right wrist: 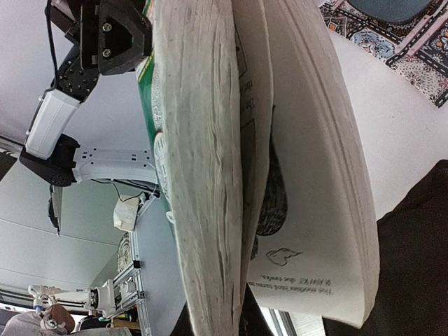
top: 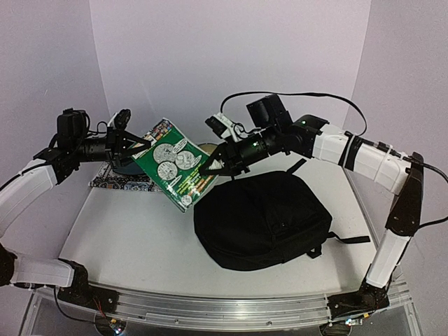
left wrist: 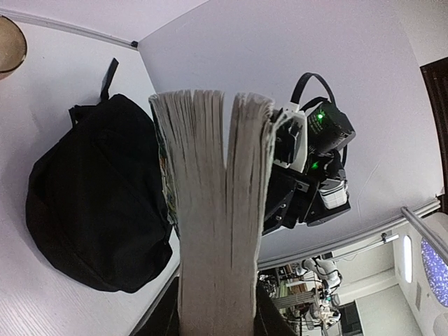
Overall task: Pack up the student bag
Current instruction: Pass from the right arm to the left
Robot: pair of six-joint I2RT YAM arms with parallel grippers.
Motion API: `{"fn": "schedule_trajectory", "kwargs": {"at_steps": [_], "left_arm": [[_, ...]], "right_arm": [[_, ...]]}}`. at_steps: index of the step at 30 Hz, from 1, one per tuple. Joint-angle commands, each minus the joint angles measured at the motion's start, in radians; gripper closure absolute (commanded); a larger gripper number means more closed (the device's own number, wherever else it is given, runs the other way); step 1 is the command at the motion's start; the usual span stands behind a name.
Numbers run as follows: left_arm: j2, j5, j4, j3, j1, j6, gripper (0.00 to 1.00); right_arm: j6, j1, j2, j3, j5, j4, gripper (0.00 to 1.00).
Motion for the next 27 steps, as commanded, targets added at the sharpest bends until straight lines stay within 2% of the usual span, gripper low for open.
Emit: {"fn": "schedule_trajectory", "kwargs": {"at_steps": [1, 2, 4, 8, 11, 15, 20, 27], "left_arm": [[-0.044, 0.051, 0.109, -0.012, -0.008, -0.043, 0.90], [-0.047, 0.044, 0.112, -0.015, -0.007, -0.048, 0.96], [-0.053, 0.015, 0.119, -0.024, -0.006, -0.060, 1.00], [-0.076, -0.106, 0.153, -0.058, -0.007, -0.118, 1.00], [-0.102, -0.196, 0.242, -0.114, -0.008, -0.207, 1.00], [-0.134, -0.320, 0.291, -0.158, -0.015, -0.270, 1.00], [-0.168, -0.475, 0.302, -0.184, -0.060, -0.303, 1.00], [-0.235, -0.680, 0.369, -0.299, -0.137, -0.393, 1.00]], "right_arm": [[-0.032, -0.004, -0.020, -0.006, 0.041, 0.023, 0.99], [-0.030, -0.005, -0.020, -0.006, 0.055, 0.021, 0.97], [-0.021, -0.005, -0.023, -0.011, 0.101, 0.018, 0.88], [0.041, -0.006, -0.065, -0.075, 0.231, 0.042, 0.59], [0.156, -0.005, -0.113, -0.197, 0.349, 0.141, 0.33], [0.317, -0.004, -0.185, -0.390, 0.435, 0.349, 0.16], [0.521, -0.001, -0.229, -0.582, 0.455, 0.622, 0.02], [0.515, 0.025, -0.204, -0.604, 0.455, 0.686, 0.02]]}}
